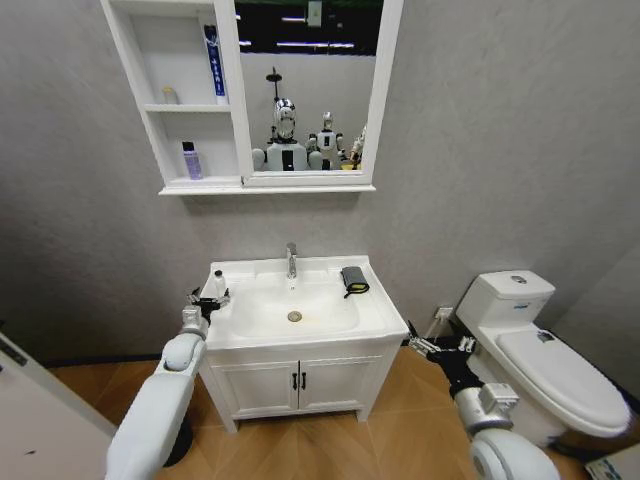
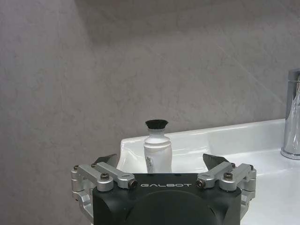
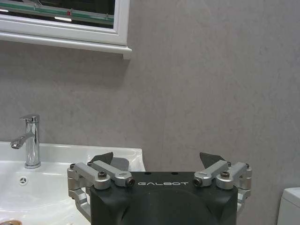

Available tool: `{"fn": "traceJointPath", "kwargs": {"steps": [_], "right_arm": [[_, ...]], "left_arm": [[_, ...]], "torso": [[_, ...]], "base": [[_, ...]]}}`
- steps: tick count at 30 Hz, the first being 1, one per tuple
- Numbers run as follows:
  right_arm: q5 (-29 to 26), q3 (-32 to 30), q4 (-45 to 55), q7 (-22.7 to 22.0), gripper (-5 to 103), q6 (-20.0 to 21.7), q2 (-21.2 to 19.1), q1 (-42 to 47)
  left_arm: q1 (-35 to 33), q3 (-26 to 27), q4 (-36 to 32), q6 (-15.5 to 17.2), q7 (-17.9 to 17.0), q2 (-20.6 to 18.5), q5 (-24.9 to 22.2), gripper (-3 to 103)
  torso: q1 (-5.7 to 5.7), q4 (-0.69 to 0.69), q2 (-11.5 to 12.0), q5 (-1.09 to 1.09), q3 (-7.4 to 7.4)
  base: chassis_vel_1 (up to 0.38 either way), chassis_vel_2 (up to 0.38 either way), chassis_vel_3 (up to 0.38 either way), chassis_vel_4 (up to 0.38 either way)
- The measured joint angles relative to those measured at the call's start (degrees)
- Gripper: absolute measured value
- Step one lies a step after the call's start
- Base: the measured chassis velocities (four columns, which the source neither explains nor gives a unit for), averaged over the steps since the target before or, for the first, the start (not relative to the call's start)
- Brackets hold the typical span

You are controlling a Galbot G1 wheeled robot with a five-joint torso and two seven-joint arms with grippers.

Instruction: Move facial cleanser and shampoo from washbasin to cabinet, then wipe washbasin with towel.

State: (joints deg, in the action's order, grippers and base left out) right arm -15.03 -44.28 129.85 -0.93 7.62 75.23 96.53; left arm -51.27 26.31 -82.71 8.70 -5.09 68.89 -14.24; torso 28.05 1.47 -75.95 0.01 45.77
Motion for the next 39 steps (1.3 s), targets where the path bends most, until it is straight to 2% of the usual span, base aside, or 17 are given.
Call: {"fn": "traceJointPath", "kwargs": {"steps": [9, 20, 28, 30, 34, 36, 37, 39], "right_arm": [[-0.3, 0.0, -0.5, 0.0, 100, 0.0, -0.2, -0.7], [-0.4, -0.5, -1.2, -0.1, 100, 0.0, -0.3, -0.7], [-0.4, -0.5, -1.4, -0.2, 100, -0.2, -0.3, -0.7], [-0.4, -0.5, -1.4, -0.2, 100, -0.2, -0.3, -0.7], [-0.4, -0.5, -1.6, -0.2, 100, -0.5, -0.2, -0.4], [-0.4, -0.5, -1.6, -0.2, 100, -0.8, -0.2, -0.1], [-0.4, -0.5, -1.6, -0.2, 100, -0.8, -0.2, -0.1], [-0.4, -0.7, -1.6, -0.2, 100, -0.9, -0.3, -0.1]], "left_arm": [[2.3, -0.4, 3.7, 0.0, 0.9, 1.2, 1.6, 100], [6.8, -0.7, 11.5, -0.6, 1.6, 5.2, 3.3, 100], [8.4, -0.4, 13.1, -0.3, 1.5, 6.2, 3.5, 100], [8.5, -0.3, 13.2, -0.3, 1.5, 6.2, 3.5, 103], [9.2, 0.2, 14.2, -0.3, 1.0, 6.4, 3.3, 96], [9.7, 0.3, 14.5, -0.1, 0.8, 6.6, 3.2, 87], [9.7, 0.3, 14.5, -0.1, 0.8, 6.6, 3.2, 87], [10.2, 0.3, 14.7, 0.1, 0.2, 6.8, 3.2, 77]], "torso": [[0.00, -0.02, 0.0, 0.00, 0.00], [0.00, -0.01, 0.0, -0.01, 0.00], [0.00, -0.01, 0.0, 0.00, 0.00], [0.00, -0.02, 0.0, -0.01, 0.00], [0.00, -0.02, 0.0, -0.01, 0.00], [0.00, -0.01, 0.0, -0.01, 0.00], [0.00, -0.01, 0.0, -0.01, 0.00], [0.00, -0.01, 0.0, -0.01, -0.01]], "base": [[0.000, 0.000, 0.000, 0.000], [0.000, 0.000, 0.000, 0.000], [0.000, 0.000, 0.000, 0.000], [0.000, 0.000, 0.000, 0.000], [0.000, 0.000, 0.000, 0.000], [0.000, 0.000, 0.000, 0.000], [0.000, 0.000, 0.000, 0.000], [0.000, 0.000, 0.000, 0.000]]}}
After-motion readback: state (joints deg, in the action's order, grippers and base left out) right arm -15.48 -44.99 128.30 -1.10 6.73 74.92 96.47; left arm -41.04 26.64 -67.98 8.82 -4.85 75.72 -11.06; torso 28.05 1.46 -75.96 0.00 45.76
